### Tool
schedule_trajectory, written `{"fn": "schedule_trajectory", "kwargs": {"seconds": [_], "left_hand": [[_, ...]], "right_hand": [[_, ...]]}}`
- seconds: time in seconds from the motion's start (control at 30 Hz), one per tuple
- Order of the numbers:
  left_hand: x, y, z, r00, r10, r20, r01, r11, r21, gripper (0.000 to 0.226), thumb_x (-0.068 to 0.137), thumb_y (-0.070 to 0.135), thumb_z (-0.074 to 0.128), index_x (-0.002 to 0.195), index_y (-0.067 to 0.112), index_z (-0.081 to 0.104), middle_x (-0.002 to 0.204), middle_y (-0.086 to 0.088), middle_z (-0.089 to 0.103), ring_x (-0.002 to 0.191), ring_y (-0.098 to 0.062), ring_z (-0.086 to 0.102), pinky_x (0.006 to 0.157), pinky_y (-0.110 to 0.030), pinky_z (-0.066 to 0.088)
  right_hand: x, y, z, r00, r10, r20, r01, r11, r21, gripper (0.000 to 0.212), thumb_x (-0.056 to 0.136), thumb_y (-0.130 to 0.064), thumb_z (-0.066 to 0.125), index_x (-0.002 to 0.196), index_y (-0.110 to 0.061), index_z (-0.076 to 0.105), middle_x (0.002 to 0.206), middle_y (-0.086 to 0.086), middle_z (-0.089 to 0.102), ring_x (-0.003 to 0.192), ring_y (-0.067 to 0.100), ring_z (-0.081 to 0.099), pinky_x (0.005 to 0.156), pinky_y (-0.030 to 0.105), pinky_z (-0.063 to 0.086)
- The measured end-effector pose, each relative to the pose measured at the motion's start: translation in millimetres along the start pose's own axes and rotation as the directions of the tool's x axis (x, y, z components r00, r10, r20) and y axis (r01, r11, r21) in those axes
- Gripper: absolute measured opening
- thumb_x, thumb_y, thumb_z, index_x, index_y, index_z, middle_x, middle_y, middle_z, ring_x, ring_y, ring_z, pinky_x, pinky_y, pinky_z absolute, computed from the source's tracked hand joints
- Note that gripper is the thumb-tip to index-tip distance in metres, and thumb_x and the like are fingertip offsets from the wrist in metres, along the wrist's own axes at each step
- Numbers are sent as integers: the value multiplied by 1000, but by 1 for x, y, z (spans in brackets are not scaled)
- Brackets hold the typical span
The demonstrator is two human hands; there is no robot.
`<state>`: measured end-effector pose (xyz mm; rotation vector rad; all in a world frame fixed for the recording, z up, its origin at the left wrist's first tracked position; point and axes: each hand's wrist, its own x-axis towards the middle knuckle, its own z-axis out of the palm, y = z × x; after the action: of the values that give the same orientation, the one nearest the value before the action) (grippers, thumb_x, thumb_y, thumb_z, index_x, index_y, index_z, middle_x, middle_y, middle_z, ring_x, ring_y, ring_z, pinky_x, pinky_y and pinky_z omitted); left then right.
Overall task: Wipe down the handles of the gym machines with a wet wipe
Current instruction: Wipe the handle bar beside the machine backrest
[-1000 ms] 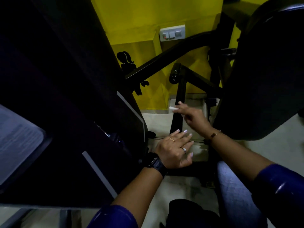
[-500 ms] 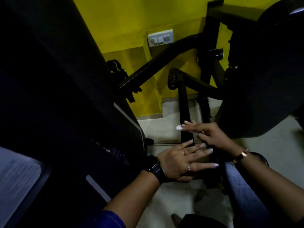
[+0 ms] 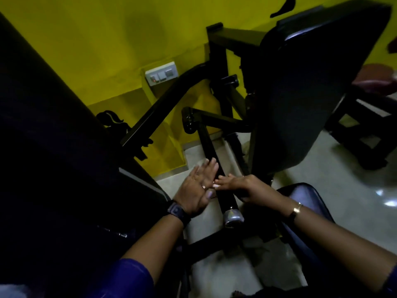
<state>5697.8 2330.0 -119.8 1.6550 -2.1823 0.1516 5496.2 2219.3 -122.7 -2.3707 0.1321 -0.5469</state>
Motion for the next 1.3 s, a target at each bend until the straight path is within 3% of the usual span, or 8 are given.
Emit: {"fn": "schedule_trajectory", "kwargs": {"seconds": [0.33,0.5,0.6,0.8,0.93,1.07,1.17,1.3], "left_hand": [[10,-43,2,938,47,344,-58,998,21,84,95,69,8,152,7,18,157,-8,21,147,-24,18,118,-37,5],[16,-46,4,940,175,294,-178,984,-19,65,90,34,34,151,15,19,154,-9,30,142,-30,31,115,-49,23],[19,-48,5,929,256,267,-244,967,-80,74,80,28,37,151,17,18,154,-9,28,142,-27,27,114,-45,25],[18,-56,15,894,397,208,-398,916,-38,95,68,30,38,155,20,2,154,-15,31,142,-23,21,112,-36,15],[12,-62,27,897,432,93,-429,902,-58,81,89,44,33,155,22,-10,163,6,-9,149,-8,-5,116,-33,8],[14,-61,26,882,465,80,-463,885,-52,73,97,56,18,154,24,-13,161,12,-19,148,-4,-11,116,-30,5],[14,-58,26,899,433,67,-428,901,-70,69,96,62,2,154,26,-12,162,9,-13,148,-4,-9,117,-30,3],[11,-53,23,920,391,37,-387,918,-80,69,96,51,22,155,29,-7,156,-14,26,147,-7,3,113,-36,14]], "right_hand": [[1,-28,3,968,250,-6,-250,966,-58,70,78,12,60,135,-28,52,141,2,52,135,18,43,112,43,36],[-18,-59,-6,913,394,-104,-391,919,56,43,77,-17,48,112,-19,73,115,-1,69,110,-5,57,95,18,45],[-5,-72,-3,792,550,-263,-521,835,178,46,79,-9,47,117,-20,69,112,0,71,103,9,65,87,23,47],[21,-115,43,759,627,-176,-643,678,-357,52,95,-4,41,146,-12,39,148,13,42,136,29,40,112,38,27],[6,-130,81,803,566,-186,-494,458,-739,50,83,-20,35,120,-13,68,132,6,60,123,23,56,107,43,37],[-18,-134,95,818,549,-175,-432,382,-817,52,85,-21,40,133,-7,56,142,10,50,132,29,47,113,46,16],[-2,-124,89,818,524,-236,-445,317,-838,51,85,-21,39,130,-4,59,136,12,56,128,29,51,110,47,32],[17,-118,81,816,544,-196,-418,321,-850,52,82,-19,33,114,-4,70,121,13,66,117,27,61,101,43,46]]}}
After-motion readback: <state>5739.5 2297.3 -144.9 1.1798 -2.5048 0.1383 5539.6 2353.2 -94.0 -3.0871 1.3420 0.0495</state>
